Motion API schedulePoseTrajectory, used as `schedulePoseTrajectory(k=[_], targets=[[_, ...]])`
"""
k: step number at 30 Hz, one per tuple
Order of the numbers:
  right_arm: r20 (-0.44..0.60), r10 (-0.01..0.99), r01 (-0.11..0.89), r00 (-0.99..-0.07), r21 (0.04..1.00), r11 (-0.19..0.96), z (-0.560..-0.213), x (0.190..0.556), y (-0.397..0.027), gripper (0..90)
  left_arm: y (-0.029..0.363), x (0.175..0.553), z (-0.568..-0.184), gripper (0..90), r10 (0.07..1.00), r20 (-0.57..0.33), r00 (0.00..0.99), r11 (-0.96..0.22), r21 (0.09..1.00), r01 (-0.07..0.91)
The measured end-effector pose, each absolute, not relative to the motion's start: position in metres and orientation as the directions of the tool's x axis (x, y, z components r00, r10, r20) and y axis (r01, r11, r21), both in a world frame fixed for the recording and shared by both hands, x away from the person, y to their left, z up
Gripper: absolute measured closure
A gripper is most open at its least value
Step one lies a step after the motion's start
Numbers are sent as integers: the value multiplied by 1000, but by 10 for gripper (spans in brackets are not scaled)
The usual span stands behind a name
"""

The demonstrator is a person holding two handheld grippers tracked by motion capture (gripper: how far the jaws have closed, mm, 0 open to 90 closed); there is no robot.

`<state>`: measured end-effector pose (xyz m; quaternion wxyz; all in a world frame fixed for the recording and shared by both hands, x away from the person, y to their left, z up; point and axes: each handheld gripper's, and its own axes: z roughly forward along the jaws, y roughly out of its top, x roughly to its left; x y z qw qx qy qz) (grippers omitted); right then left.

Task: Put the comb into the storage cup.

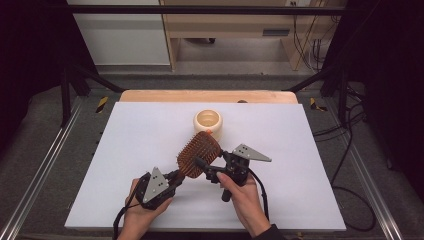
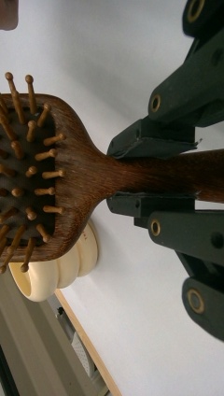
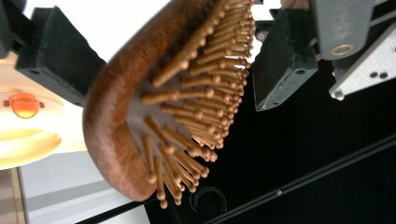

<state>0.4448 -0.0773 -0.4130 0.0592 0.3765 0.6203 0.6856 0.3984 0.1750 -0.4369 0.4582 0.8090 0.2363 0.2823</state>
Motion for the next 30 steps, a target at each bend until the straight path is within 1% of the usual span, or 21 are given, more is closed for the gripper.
schedulePoseTrajectory(k=[9,14,21,27,30], targets=[[464,533,396,-707,885,-244,-412,445,-79,264,171,396,-438,727,631,252,734,-477,872,111],[467,528,396,-710,884,-249,-412,445,-79,339,169,396,-439,727,623,259,738,-485,868,105],[490,510,409,-707,871,-271,-412,445,-80,394,170,396,-439,727,625,249,740,-475,874,107],[526,477,432,-704,850,-300,-410,444,-82,466,171,397,-439,727,624,239,744,-468,877,111],[528,469,433,-708,849,-302,-409,443,-82,491,171,398,-440,727,624,229,747,-464,878,118]])
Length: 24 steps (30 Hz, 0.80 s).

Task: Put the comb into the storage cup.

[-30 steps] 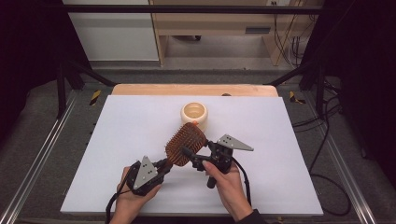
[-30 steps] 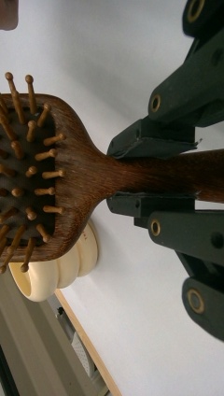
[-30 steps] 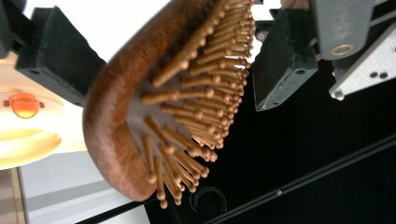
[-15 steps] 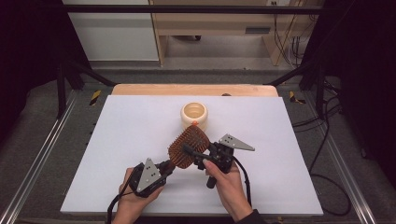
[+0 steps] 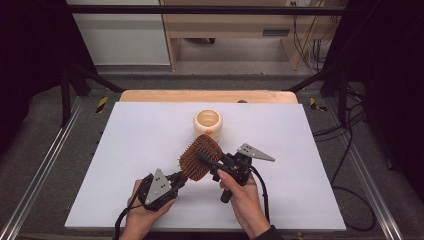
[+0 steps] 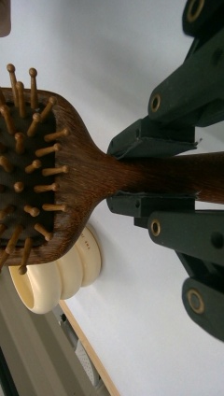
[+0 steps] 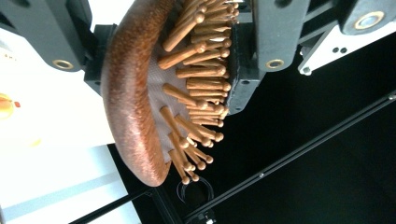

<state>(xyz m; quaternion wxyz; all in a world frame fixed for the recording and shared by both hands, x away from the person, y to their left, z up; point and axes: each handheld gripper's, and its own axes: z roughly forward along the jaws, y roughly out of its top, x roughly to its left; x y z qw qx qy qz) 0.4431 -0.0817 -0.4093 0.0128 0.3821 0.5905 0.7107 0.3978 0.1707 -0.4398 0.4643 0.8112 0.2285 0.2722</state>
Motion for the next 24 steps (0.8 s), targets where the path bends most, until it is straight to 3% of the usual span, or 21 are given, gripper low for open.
schedulePoseTrajectory(k=[16,24], targets=[[539,482,437,-691,842,-316,-405,439,-79,518,171,401,-441,713,630,166,759,-420,894,153],[548,503,430,-668,836,-340,-403,441,-86,518,172,401,-439,582,642,132,755,-377,912,162]])
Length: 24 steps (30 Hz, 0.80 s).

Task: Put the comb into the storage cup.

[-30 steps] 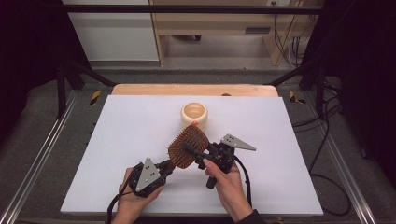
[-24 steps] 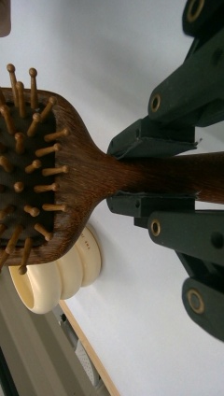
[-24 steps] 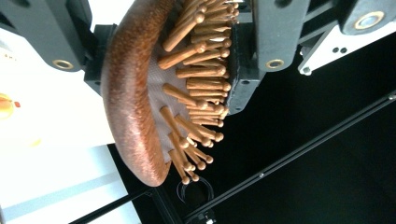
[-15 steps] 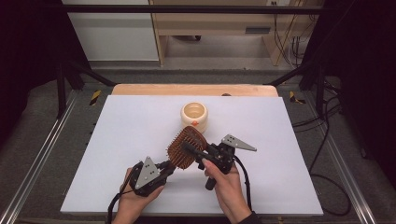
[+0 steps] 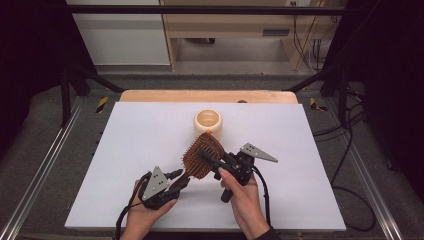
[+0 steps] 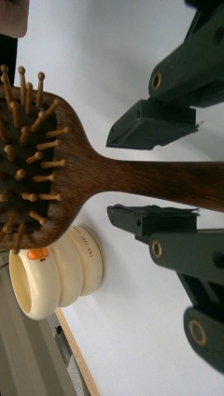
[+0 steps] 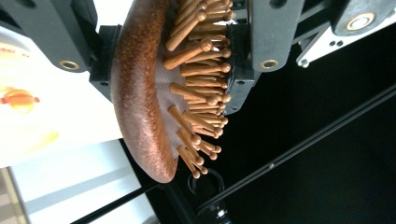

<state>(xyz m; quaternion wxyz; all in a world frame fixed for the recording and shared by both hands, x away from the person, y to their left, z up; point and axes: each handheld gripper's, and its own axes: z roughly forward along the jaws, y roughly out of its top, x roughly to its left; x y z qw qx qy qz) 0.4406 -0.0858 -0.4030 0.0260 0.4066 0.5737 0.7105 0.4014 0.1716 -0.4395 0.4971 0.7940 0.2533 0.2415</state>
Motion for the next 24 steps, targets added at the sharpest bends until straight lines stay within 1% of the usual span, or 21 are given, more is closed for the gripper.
schedulePoseTrajectory(k=[6,9,14,19,24], targets=[[561,523,415,-642,828,-378,-401,444,-99,517,173,401,-438,522,650,114,751,-343,926,157],[568,529,411,-631,823,-393,-400,446,-105,517,176,402,-437,465,670,104,735,-322,933,161],[575,548,398,-607,817,-416,-400,449,-117,516,184,405,-434,389,713,82,696,-276,946,172],[583,562,387,-587,812,-437,-399,452,-128,516,193,409,-432,294,763,84,641,-253,951,176],[585,577,375,-570,810,-451,-398,454,-138,515,202,412,-432,210,793,87,603,-237,956,173]])
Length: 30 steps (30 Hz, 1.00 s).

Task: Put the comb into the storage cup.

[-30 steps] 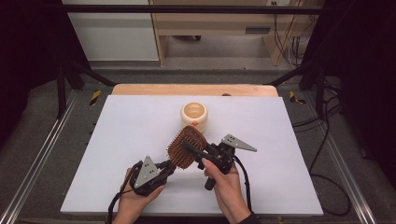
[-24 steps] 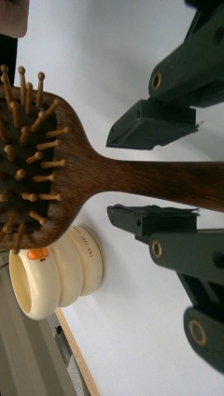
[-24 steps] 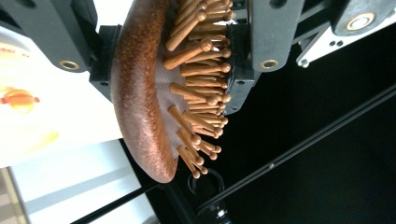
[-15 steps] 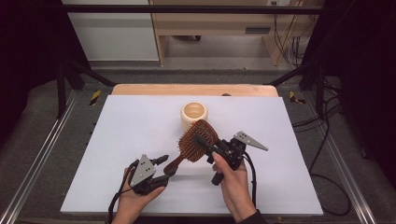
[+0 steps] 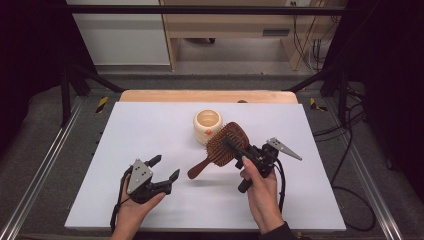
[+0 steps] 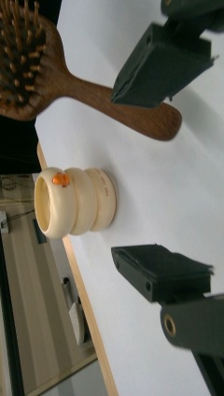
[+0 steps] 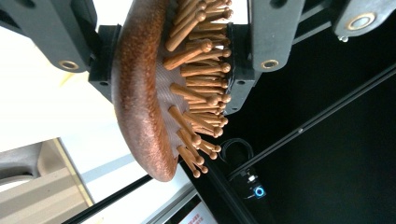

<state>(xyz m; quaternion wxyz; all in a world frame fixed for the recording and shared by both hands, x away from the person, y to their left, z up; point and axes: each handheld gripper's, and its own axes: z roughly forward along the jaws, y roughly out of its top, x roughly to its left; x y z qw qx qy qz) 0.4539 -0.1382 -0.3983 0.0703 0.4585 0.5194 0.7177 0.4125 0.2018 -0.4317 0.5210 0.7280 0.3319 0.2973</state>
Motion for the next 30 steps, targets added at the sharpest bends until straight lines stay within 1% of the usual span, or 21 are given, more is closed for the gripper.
schedulePoseTrajectory(k=[4,9,14,17,22,25,30], targets=[[587,588,367,-556,808,-460,-398,455,-146,515,209,415,-432,158,810,91,579,-233,957,175],[589,606,356,-534,807,-471,-397,457,-156,515,221,417,-431,118,828,88,553,-220,959,177],[582,635,347,-508,813,-468,-397,459,-167,515,239,419,-430,97,847,72,526,-197,963,185],[580,646,343,-496,814,-468,-396,462,-174,515,251,419,-428,94,867,59,495,-174,966,189],[581,657,332,-480,814,-477,-390,468,-183,515,266,418,-429,93,876,41,480,-153,969,196],[569,675,327,-469,822,-466,-383,473,-189,515,275,416,-431,84,880,43,473,-155,967,201],[546,705,325,-452,837,-440,-371,484,-196,515,292,414,-431,84,898,12,439,-115,971,208]])
